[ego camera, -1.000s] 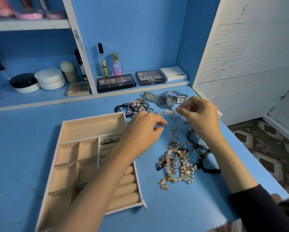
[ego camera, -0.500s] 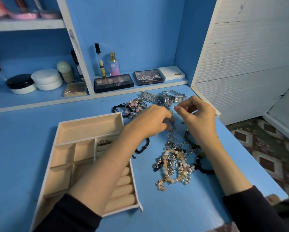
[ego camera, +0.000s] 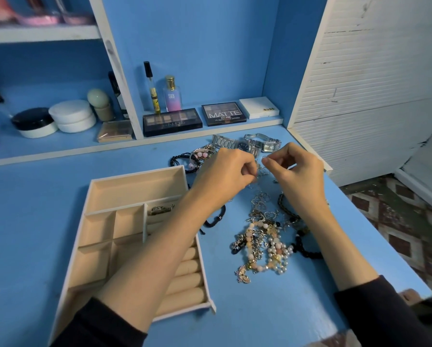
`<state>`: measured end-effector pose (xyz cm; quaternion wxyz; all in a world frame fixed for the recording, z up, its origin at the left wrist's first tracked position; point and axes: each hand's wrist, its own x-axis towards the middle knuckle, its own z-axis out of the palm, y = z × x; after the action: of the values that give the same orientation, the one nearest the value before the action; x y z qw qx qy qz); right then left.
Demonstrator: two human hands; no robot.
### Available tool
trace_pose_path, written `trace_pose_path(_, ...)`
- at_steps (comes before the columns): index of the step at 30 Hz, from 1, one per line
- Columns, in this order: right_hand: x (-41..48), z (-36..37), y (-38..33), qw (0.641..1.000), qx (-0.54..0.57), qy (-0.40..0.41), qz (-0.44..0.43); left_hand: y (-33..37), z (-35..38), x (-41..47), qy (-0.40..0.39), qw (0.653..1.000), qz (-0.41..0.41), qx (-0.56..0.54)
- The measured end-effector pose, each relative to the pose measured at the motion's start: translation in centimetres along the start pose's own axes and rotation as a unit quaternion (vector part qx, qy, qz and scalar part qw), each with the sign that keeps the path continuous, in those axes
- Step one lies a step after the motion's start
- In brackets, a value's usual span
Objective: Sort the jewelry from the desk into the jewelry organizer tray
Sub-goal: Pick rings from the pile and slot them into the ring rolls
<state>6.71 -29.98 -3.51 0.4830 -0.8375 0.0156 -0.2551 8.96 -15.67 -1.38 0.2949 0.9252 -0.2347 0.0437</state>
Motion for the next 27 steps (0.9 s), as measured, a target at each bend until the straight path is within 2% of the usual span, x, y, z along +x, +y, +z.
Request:
trace_pose_path(8, -0.3, 0.1, -0.4, 0.999, -0.013, -0.023, -0.020, -1.4, -3.8, -3.7, 0.053, 0.996, -0.048, -0.056)
trace_pose_path(15, -3.3, 1.8, -4.2, 0.989, 0.043, -0.141, -0.024, -3.0, -6.4, -9.8, 0.096, 0.988, -0.113, -0.053)
trace_pose_path(18, -4.8, 3.0, -5.7, 0.981, 0.072, -0.175, -0.029, -3.5, -6.9, -12.1, 0.104, 0.986, -0.121, -0.057)
trace_pose_path(27, -6.8, 5.1, -7.7, 0.968, 0.137, -0.212, -0.003, -4.3, -7.1, -15.4, 0.081, 0.988, -0.124, -0.046)
